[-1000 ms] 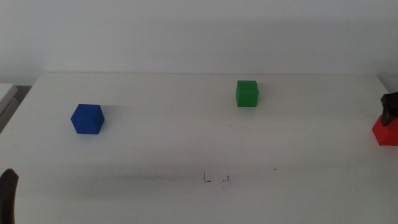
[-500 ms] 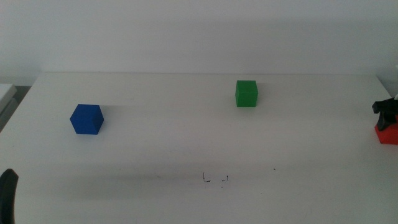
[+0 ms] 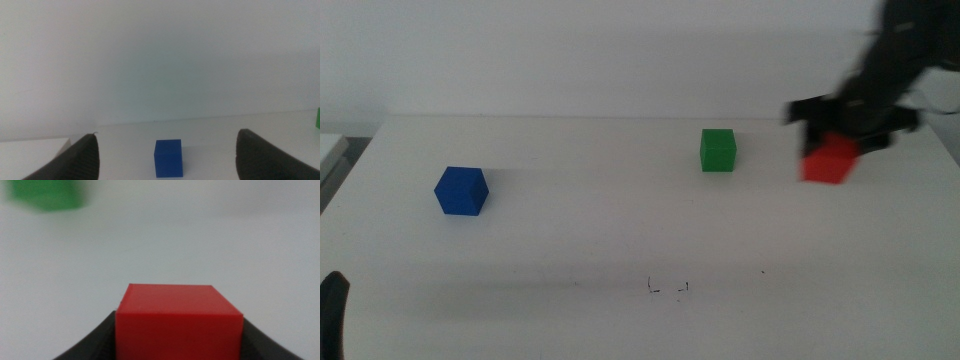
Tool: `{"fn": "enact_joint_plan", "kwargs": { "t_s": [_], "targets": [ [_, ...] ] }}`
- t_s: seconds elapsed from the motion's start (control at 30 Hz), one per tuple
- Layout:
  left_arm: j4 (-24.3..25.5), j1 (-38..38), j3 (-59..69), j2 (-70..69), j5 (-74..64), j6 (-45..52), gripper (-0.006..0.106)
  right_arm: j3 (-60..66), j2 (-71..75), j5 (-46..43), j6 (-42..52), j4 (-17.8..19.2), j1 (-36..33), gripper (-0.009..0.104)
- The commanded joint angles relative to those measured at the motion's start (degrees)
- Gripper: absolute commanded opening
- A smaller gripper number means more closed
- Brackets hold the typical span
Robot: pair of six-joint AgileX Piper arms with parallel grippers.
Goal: Stack red cubes first, then green, then blue cubes in a specific spot.
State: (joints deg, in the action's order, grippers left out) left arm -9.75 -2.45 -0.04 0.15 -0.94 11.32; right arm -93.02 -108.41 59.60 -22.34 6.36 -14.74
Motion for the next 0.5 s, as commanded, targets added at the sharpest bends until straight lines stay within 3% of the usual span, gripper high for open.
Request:
{"fn": "enact_joint_plan", "kwargs": {
  "t_s": [0.0, 0.23, 0.3, 0.4, 0.47],
  "targets": [
    [-0.16, -0.34, 0.04, -0.15, 0.62, -0.2, 0.092, -0.18, -0.04, 0.77, -8.75, 3.2, -7.36, 0.014],
    [-0.16, -0.34, 0.04, -0.15, 0.62, -0.2, 0.092, -0.18, -3.45, -0.25, -20.32, 7.43, -24.38, 0.014],
    [-0.16, -0.34, 0.04, -0.15, 0.62, -0.2, 0.092, -0.18, -4.34, -0.01, -24.1, 8.23, -26.59, 0.015],
    [-0.16, -0.34, 0.04, -0.15, 0.62, -0.2, 0.092, 0.18, -4.54, -1.04, -26.89, 5.93, -27.12, 0.016],
    [-0.16, -0.34, 0.04, -0.15, 0.62, -0.2, 0.092, 0.33, -4.64, -0.78, -29.6, 8.19, -28.16, 0.016]
  ]
}}
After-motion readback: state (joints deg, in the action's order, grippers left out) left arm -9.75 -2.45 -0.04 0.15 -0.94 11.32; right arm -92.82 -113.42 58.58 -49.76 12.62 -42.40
